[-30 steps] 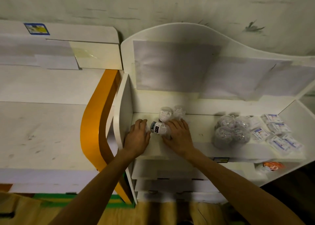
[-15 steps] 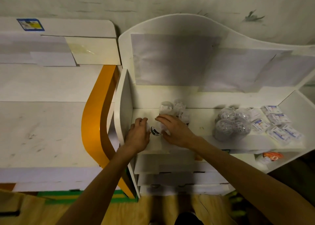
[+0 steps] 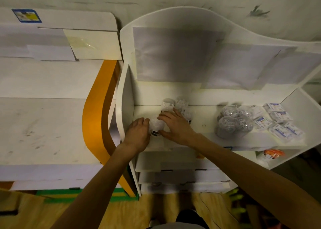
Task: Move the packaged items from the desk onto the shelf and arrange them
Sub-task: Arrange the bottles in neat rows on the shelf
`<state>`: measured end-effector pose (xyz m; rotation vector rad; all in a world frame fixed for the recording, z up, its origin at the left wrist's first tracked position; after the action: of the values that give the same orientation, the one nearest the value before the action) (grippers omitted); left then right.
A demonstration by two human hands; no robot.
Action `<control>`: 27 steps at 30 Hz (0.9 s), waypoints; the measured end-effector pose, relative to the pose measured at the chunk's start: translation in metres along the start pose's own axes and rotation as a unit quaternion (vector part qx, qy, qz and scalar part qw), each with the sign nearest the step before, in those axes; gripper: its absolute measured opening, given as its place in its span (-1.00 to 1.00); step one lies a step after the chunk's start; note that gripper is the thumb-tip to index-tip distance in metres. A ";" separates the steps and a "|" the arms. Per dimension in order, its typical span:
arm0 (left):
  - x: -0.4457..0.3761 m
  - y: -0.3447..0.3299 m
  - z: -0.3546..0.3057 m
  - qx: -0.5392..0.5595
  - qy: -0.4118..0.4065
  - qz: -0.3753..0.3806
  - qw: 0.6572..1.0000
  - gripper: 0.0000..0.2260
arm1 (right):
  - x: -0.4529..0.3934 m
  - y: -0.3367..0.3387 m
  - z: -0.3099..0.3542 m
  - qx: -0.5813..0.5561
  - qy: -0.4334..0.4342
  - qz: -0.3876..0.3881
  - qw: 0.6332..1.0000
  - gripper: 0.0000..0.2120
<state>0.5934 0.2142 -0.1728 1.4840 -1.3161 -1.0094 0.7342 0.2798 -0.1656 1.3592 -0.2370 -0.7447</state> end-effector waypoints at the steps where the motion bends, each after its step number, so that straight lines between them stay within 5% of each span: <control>1: 0.001 -0.001 -0.001 -0.021 -0.003 0.010 1.000 -0.43 | 0.001 0.001 0.000 -0.005 -0.006 -0.004 1.000 -0.45; 10: 0.005 -0.009 -0.001 -0.080 -0.005 0.079 0.994 -0.15 | -0.005 -0.001 0.002 0.012 -0.070 0.043 0.997 -0.34; 17: 0.013 -0.007 0.008 -0.001 -0.001 0.052 0.999 -0.13 | 0.011 0.006 -0.005 -0.008 -0.069 -0.047 0.996 -0.35; 23: 0.009 -0.004 0.009 0.142 -0.021 0.064 0.988 -0.04 | 0.030 -0.003 0.000 0.023 -0.041 -0.005 0.999 -0.36; 27: 0.007 -0.010 0.011 0.180 -0.013 0.084 0.980 -0.21 | 0.034 -0.005 -0.003 0.042 -0.041 -0.002 0.998 -0.31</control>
<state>0.5868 0.2067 -0.1858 1.5938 -1.6785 -0.7087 0.7599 0.2611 -0.1802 1.4108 -0.3337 -0.8010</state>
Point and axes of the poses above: each hand's wrist, its own x-axis away from the middle knuckle, its own y-axis out of the back of the hand, z = x × y, the point moved 6 cm from there along -x, towards the middle knuckle, and after that the axes turned 2 degrees about y, right-handed, at the moved point
